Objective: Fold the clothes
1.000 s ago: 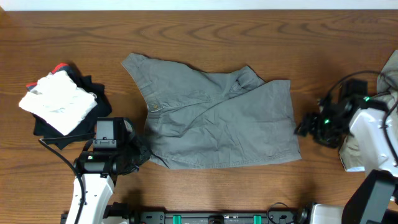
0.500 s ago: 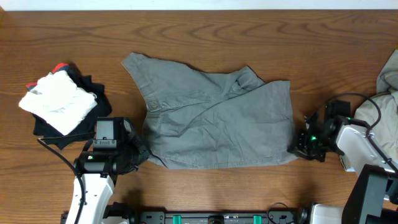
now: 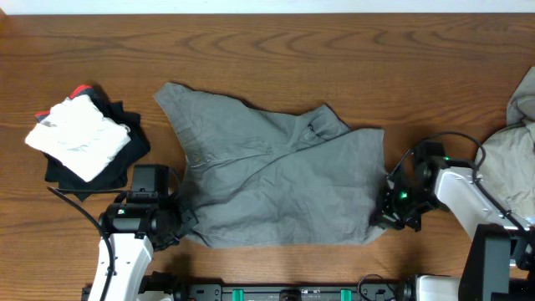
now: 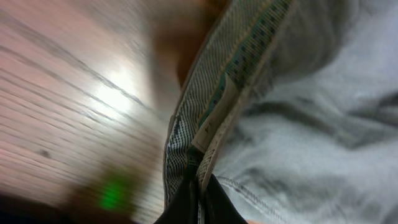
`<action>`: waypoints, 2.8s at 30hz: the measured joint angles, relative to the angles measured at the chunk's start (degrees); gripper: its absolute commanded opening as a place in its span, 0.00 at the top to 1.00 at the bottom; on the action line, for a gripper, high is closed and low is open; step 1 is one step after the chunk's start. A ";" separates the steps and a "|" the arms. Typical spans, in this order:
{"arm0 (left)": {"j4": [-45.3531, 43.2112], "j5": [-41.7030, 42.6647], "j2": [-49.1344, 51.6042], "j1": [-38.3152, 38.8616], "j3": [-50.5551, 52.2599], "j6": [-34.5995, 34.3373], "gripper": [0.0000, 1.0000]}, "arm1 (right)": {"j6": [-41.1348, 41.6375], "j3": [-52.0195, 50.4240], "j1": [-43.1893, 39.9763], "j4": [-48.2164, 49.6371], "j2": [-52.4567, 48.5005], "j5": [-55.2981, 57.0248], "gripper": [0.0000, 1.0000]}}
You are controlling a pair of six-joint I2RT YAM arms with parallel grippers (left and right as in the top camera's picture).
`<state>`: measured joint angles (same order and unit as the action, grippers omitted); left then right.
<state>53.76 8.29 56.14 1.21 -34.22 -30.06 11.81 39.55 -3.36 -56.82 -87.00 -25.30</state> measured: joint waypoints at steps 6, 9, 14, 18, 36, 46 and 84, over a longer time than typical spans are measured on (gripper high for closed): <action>-4.94 -4.74 0.00 0.00 -0.48 0.13 0.94 | 0.90 -0.02 3.67 -2.14 0.00 -0.37 0.92; -6.01 -5.77 0.00 0.00 -2.12 0.15 0.94 | 2.23 -0.02 3.91 -1.57 0.00 0.55 0.83; -5.44 -6.82 0.00 0.00 -6.16 0.37 0.91 | 3.37 2.32 2.73 -1.36 0.00 3.41 0.76; -4.02 -7.50 0.00 0.00 -9.73 0.79 0.85 | 3.04 9.49 1.46 -1.42 0.00 4.87 0.73; -12.46 -3.32 5.01 0.00 -11.08 1.64 0.90 | -4.52 21.94 5.55 24.79 -2.93 5.75 0.55; -17.20 5.70 20.65 2.40 -11.10 4.26 0.94 | -8.87 22.01 12.04 32.94 -15.52 3.93 0.58; -19.52 9.31 37.13 6.08 -11.78 6.16 0.94 | -9.97 44.68 10.91 18.86 -9.73 52.33 0.77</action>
<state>34.24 17.61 93.27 7.29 -46.00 -23.90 1.85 84.23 7.55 -37.95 -96.73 27.03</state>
